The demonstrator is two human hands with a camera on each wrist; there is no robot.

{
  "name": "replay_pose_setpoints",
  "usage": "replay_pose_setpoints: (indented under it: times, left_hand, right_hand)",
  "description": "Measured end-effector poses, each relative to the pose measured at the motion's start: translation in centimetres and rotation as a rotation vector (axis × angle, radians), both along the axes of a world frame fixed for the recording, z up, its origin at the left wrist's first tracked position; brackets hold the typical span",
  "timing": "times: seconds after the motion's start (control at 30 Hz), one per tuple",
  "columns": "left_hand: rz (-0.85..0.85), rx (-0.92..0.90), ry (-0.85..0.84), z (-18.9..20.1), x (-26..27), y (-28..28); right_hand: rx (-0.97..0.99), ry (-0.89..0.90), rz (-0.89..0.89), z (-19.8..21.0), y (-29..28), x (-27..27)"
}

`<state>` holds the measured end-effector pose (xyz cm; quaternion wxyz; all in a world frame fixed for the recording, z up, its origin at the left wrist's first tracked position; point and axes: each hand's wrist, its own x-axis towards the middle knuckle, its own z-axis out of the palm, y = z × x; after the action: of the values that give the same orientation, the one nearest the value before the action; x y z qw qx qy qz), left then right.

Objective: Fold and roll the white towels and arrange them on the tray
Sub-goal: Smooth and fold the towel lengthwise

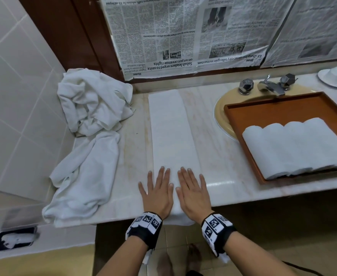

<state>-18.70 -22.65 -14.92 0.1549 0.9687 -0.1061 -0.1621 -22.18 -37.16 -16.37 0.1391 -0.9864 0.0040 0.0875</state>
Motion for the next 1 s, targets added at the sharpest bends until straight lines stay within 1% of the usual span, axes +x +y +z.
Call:
replay_pose_setpoints:
  times: [0.1,0.2,0.27,0.33,0.4,0.47,0.53,0.6,0.7,0.83,0.93,1.0]
  left_hand:
    - [0.022,0.062,-0.016,-0.6,0.2,0.9]
    - [0.088,0.046,-0.01,-1.0,0.2,2.9]
    - [0.136,0.033,-0.033,-1.1,0.1,3.7]
    - [0.143,0.004,-0.047,-0.8,0.0,3.3]
    - [0.095,-0.019,-0.061,-0.5,-0.1,1.7]
    - [0.044,0.0,-0.066,-0.5,0.0,-0.1]
    - [0.026,0.035,-0.044,-0.6,0.2,-1.0]
    - [0.04,0.065,-0.025,-0.8,0.3,-0.9]
    - [0.122,0.081,0.0,-0.8,0.4,0.6]
    - [0.193,0.056,0.01,-0.3,0.1,2.3]
    - [0.177,0.028,-0.016,0.4,-0.8,2.7]
    - [0.104,-0.003,-0.033,0.7,-1.2,2.3]
  right_hand:
    - [-0.025,-0.008,-0.049,-0.2,-1.4,0.2]
    - [-0.019,0.014,-0.136,-0.3,-4.2,-0.1]
    - [-0.013,-0.015,-0.175,-0.1,-5.4,-0.4]
    - [0.013,-0.068,-0.151,0.1,-5.4,-0.7]
    - [0.053,-0.102,-0.083,-0.1,-4.5,-0.5]
    - [0.057,-0.104,-0.017,-0.3,-3.5,0.2]
    - [0.028,-0.084,0.0,-0.5,-3.3,0.8]
    - [-0.006,-0.064,-0.027,-0.9,-4.3,1.0]
    - [-0.015,-0.077,-0.102,-1.2,-6.5,0.9]
    - [0.005,-0.082,-0.105,-0.7,-7.8,-0.1]
    - [0.074,-0.14,-0.072,-0.4,-7.6,-0.9]
    - [0.086,-0.168,-0.008,-0.1,-6.9,-0.9]
